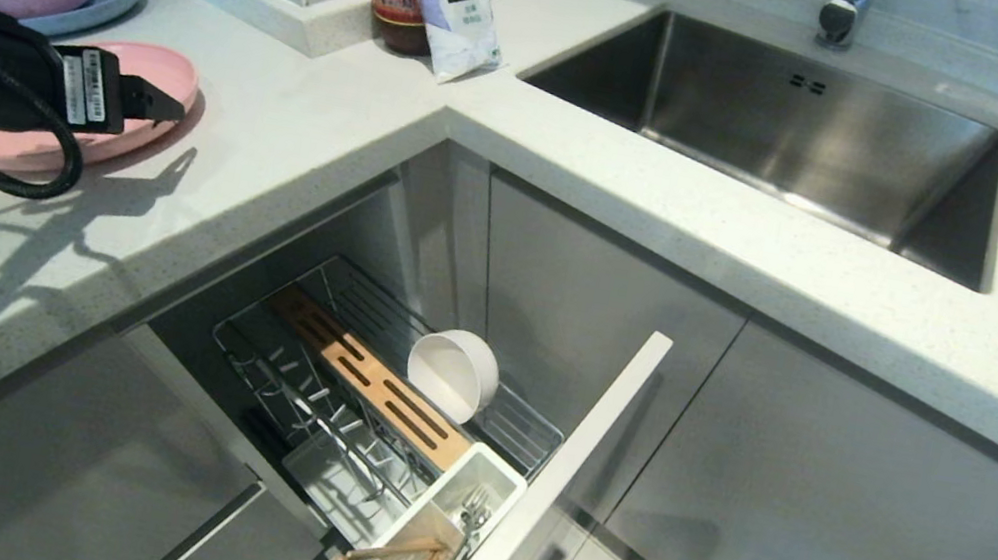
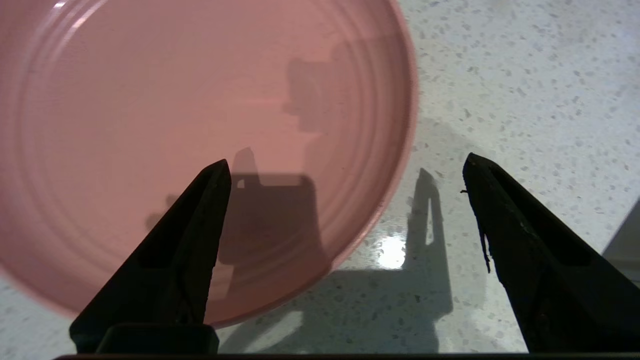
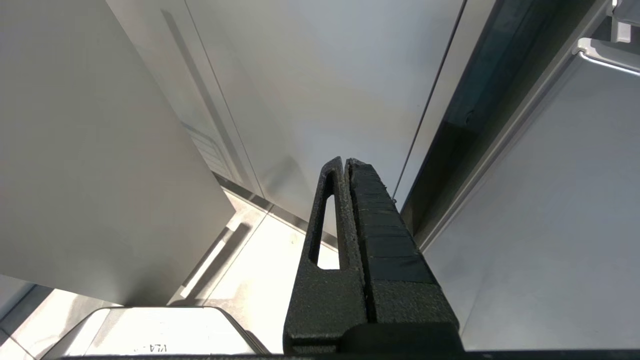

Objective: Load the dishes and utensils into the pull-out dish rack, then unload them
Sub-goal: Pick up the plate and place it in the cupboard

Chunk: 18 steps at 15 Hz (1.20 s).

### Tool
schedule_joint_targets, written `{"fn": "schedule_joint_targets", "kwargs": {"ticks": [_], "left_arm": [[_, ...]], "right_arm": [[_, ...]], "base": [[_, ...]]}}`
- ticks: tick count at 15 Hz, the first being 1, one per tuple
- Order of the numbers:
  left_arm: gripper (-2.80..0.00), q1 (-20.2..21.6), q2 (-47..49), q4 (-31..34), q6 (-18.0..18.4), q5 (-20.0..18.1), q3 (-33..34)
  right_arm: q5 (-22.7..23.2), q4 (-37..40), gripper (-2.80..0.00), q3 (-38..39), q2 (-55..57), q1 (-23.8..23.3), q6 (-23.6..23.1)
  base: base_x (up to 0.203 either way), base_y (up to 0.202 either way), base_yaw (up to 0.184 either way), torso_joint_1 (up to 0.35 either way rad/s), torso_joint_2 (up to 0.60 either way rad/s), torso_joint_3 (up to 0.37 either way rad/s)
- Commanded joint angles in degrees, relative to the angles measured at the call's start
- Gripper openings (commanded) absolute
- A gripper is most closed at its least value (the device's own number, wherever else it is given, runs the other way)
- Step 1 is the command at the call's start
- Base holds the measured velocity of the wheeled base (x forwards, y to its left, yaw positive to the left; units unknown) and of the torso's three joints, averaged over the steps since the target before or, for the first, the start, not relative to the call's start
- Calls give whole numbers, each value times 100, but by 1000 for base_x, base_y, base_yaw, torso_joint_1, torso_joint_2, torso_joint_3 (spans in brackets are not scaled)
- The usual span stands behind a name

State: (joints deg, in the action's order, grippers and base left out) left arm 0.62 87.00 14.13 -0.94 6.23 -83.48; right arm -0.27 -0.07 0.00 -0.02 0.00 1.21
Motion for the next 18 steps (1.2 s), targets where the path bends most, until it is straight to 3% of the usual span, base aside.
{"fn": "schedule_joint_targets", "kwargs": {"ticks": [1, 18], "left_arm": [[0, 26, 99, 2, -11, -131, -11], [0, 96, 309, -191, -20, -131, -1]], "right_arm": [[0, -1, -280, 9, -15, 0, 2], [0, -1, -280, 9, -15, 0, 2]], "base": [[0, 0, 0, 0, 0, 0], [0, 0, 0, 0, 0, 0]]}}
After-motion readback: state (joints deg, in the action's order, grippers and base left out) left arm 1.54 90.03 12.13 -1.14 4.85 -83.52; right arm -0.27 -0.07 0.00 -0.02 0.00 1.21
